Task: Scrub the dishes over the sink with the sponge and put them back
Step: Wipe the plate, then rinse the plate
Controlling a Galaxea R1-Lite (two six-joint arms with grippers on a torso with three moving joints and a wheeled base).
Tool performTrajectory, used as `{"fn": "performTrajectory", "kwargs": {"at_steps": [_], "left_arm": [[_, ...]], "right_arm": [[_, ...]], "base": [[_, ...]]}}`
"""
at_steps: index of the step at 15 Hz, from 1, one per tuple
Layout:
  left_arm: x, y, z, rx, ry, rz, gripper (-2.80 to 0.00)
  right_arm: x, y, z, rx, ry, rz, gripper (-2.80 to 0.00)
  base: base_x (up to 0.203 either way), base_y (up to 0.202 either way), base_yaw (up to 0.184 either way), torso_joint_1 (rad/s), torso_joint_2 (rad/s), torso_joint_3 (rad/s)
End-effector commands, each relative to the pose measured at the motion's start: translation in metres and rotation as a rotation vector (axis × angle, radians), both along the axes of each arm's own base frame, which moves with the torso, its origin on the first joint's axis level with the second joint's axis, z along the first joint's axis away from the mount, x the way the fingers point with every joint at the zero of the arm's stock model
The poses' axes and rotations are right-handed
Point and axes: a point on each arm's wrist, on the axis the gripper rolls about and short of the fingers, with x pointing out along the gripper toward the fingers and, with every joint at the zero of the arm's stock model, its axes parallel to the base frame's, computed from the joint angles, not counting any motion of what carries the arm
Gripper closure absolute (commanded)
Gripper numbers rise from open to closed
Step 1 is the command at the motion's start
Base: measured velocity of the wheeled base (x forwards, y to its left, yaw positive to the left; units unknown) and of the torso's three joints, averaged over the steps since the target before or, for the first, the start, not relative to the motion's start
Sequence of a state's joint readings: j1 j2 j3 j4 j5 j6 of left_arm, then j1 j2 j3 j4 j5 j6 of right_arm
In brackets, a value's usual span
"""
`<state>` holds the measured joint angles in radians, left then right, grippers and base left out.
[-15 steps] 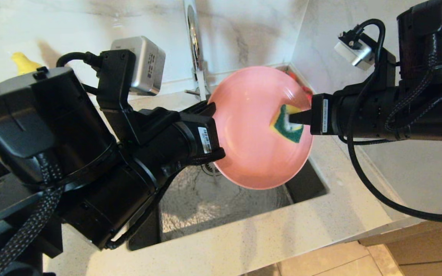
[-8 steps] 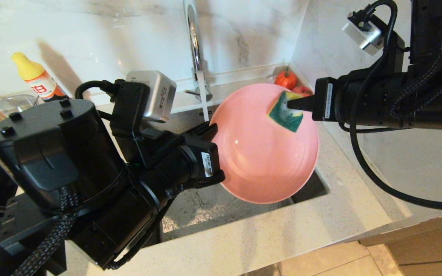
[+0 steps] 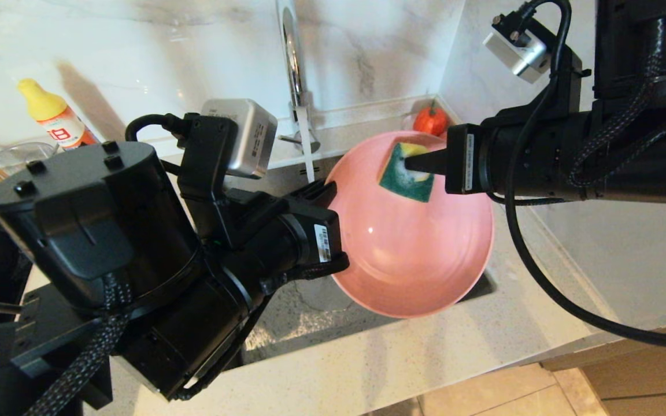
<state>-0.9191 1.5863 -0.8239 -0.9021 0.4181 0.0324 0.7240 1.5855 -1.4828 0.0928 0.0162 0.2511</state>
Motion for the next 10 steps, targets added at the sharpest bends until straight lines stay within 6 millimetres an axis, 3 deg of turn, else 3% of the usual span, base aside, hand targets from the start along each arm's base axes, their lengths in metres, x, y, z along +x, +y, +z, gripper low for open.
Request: {"fn": "performTrajectory", "kwargs": {"at_steps": [1, 6, 10], "left_arm": [[0.003, -0.004, 0.001, -0.01, -0.002, 0.006, 0.0], [0.014, 0.005, -0.005, -0.07, 0.049, 0.054, 0.0], [0.025, 0.022, -0.022, -0.051, 0.106, 0.137, 0.0]], "right_arm": [[-0.007, 0.001, -0.001, -0.003, 0.008, 0.018, 0.0], [-0.038, -0.027, 0.012, 0.028, -0.028, 0.018, 0.0], [-0.07, -0.056, 0.026, 0.06, -0.063, 0.032, 0.0]], "base": [[0.0, 0.0, 0.0, 0.0, 0.0, 0.0], [0.0, 0.0, 0.0, 0.0, 0.0, 0.0], [0.0, 0.0, 0.0, 0.0, 0.0, 0.0]]}}
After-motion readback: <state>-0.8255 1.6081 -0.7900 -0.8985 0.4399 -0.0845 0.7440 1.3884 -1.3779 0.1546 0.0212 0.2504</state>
